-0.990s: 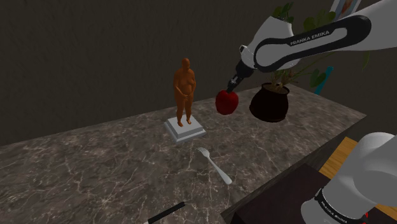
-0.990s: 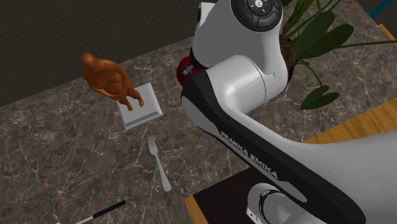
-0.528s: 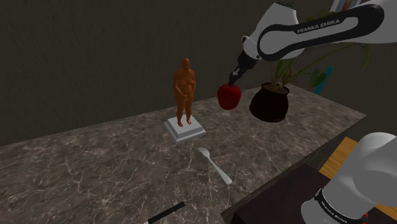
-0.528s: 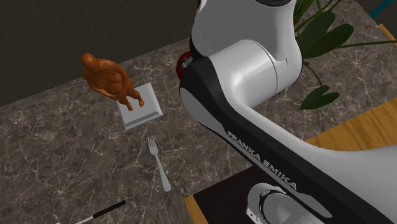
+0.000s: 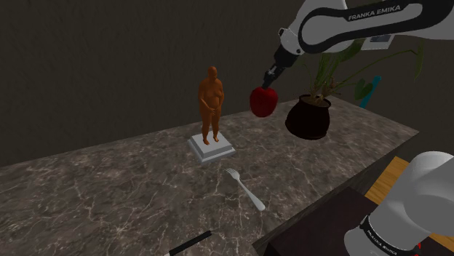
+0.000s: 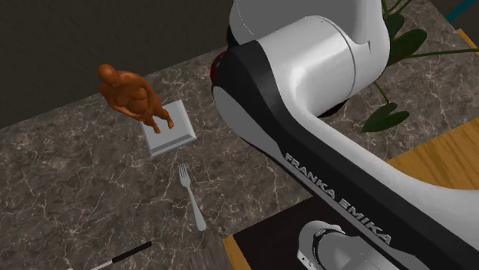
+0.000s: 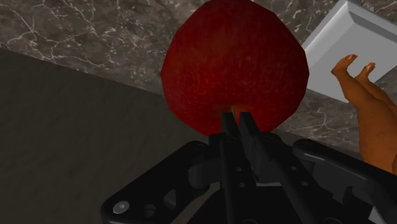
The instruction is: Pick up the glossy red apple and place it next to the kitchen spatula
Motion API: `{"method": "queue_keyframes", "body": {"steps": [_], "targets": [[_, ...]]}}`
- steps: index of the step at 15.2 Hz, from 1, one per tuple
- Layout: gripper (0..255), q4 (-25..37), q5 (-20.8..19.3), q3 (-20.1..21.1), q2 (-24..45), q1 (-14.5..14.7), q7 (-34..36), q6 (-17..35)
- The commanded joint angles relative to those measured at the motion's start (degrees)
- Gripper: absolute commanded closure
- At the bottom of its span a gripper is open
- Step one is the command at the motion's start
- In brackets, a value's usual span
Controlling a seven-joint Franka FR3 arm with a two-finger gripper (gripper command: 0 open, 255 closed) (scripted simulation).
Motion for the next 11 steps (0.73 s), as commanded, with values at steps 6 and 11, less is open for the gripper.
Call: {"method": "queue_keyframes", "body": {"steps": [6,11], "targets": [[255,5.03,-0.2,0.15,-0.58,-0.03,0.39,-5.61],[255,9.02,-0.27,0.19,-0.43,-0.03,0.58,-9.44]]}}
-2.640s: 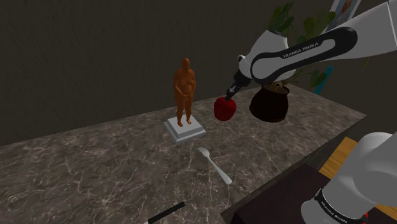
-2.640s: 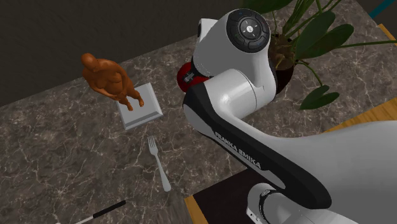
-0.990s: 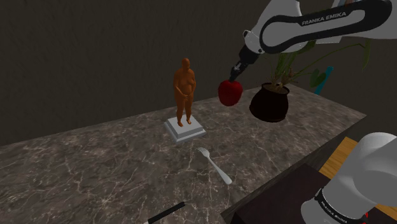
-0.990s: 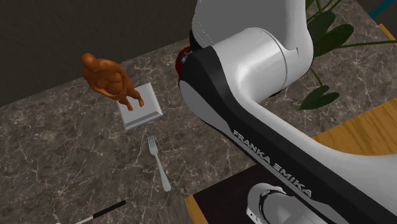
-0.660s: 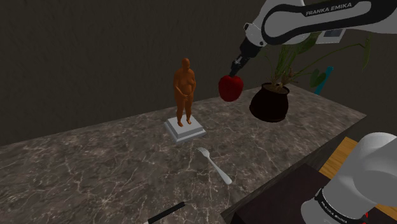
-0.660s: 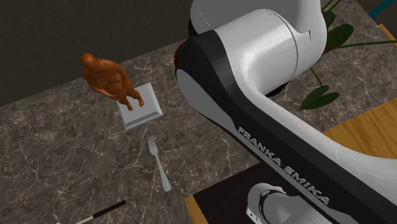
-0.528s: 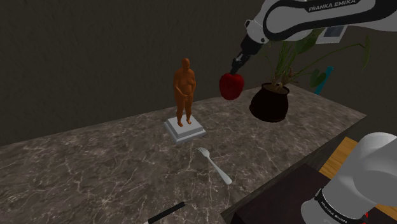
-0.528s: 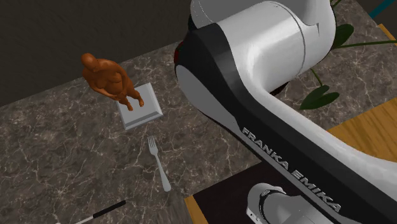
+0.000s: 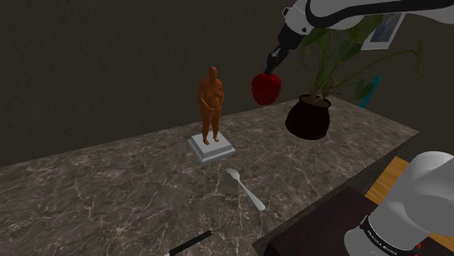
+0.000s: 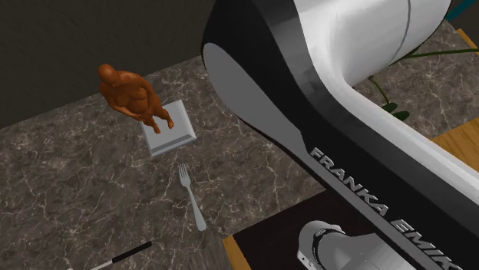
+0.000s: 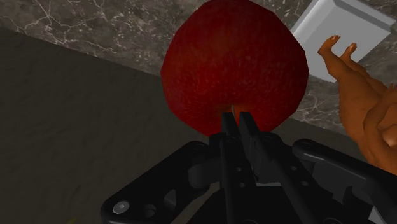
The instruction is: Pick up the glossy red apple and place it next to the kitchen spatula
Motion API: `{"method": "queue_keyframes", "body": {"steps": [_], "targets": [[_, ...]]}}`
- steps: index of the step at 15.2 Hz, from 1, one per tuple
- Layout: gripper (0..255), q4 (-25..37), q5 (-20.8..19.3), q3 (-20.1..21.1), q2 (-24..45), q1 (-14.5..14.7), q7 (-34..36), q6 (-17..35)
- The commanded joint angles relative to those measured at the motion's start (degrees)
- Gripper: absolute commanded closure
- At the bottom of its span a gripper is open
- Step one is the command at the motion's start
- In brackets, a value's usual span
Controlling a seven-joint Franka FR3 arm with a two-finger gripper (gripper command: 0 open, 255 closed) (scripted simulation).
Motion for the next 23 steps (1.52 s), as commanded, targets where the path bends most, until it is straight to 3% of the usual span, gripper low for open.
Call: {"method": "queue_keyframes", "body": {"steps": [1,4,14,23], "targets": [[255,1.64,0.0,-0.11,0.12,-0.04,-0.11,-1.53],[255,3.45,-0.02,-0.1,0.29,-0.03,-0.04,-3.17],[255,6.12,-2.67,10.65,2.99,3.31,15.03,-3.05],[255,14.33,-7.39,19.92,10.41,6.39,28.96,-4.78]]}}
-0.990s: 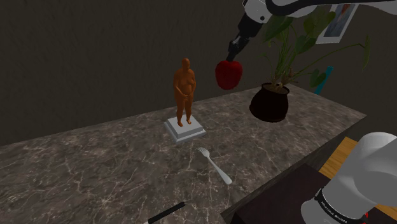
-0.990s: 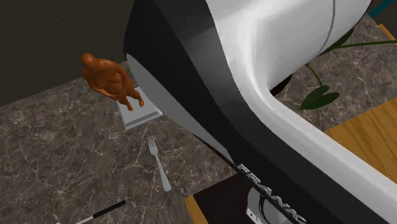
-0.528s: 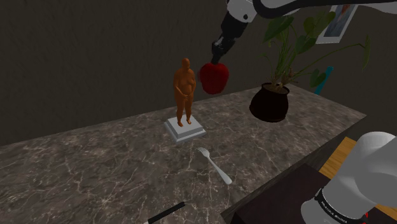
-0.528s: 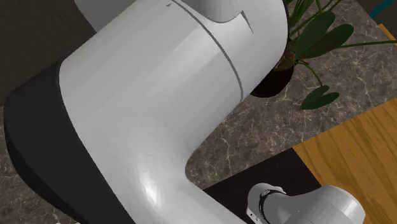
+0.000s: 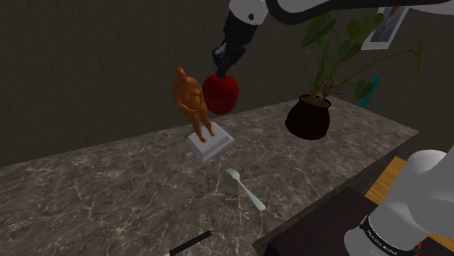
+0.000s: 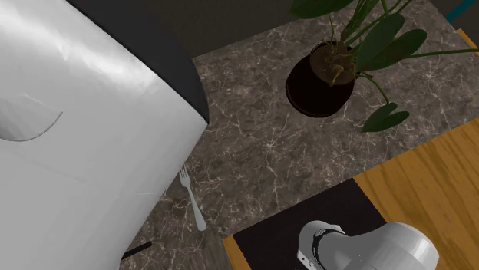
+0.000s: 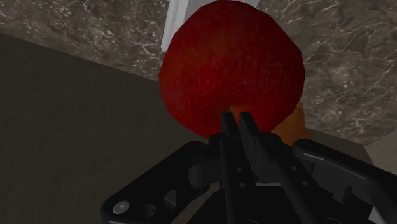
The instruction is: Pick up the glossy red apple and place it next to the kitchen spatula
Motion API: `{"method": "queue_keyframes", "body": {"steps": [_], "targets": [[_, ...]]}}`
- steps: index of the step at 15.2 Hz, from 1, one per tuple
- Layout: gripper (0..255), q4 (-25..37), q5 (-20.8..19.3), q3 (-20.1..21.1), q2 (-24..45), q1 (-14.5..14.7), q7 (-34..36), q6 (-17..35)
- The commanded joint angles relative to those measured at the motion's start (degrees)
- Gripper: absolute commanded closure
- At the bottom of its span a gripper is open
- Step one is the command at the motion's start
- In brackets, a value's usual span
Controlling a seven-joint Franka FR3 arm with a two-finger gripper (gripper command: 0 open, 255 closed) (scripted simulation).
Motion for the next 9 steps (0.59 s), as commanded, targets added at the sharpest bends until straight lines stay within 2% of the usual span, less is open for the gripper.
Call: {"method": "queue_keyframes", "body": {"steps": [1,9], "targets": [[255,2.47,-1.42,1.99,2.26,0.74,3.19,-0.71],[255,15.89,-9.59,8.99,13.88,5.35,15.77,-5.43]]}}
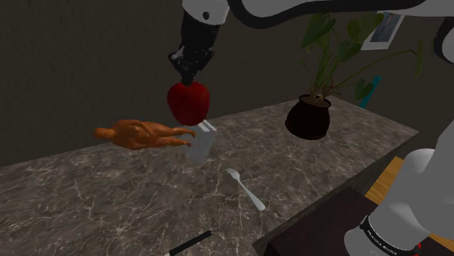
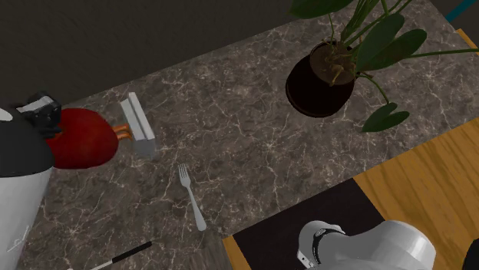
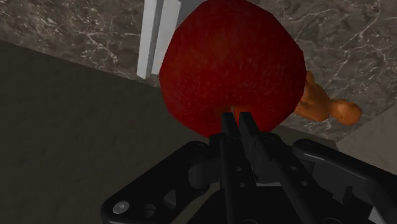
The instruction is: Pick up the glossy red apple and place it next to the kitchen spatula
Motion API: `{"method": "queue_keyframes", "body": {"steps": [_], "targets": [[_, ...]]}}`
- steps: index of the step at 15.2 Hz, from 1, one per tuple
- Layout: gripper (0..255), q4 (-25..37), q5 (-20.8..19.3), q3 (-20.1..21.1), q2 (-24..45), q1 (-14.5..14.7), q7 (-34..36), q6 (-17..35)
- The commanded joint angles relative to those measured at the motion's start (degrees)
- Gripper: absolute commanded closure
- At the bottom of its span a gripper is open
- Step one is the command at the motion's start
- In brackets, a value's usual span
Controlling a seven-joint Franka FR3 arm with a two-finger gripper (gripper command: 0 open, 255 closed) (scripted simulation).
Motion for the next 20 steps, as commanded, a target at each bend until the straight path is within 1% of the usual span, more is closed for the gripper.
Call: {"method": "queue_keyframes", "body": {"steps": [1,5,7,9,20], "targets": [[255,4.69,-2.71,1.72,3.64,1.84,3.57,-2.13],[255,14.68,-8.16,3.81,11.66,6.4,9.02,-6.45],[255,20.77,-11.0,4.33,16.24,9.43,11.25,-9.15],[255,28.36,-14.0,4.49,21.59,13.24,13.04,-12.48],[255,15.74,-13.37,4.17,18.7,10.92,15.57,-2.87]]}}
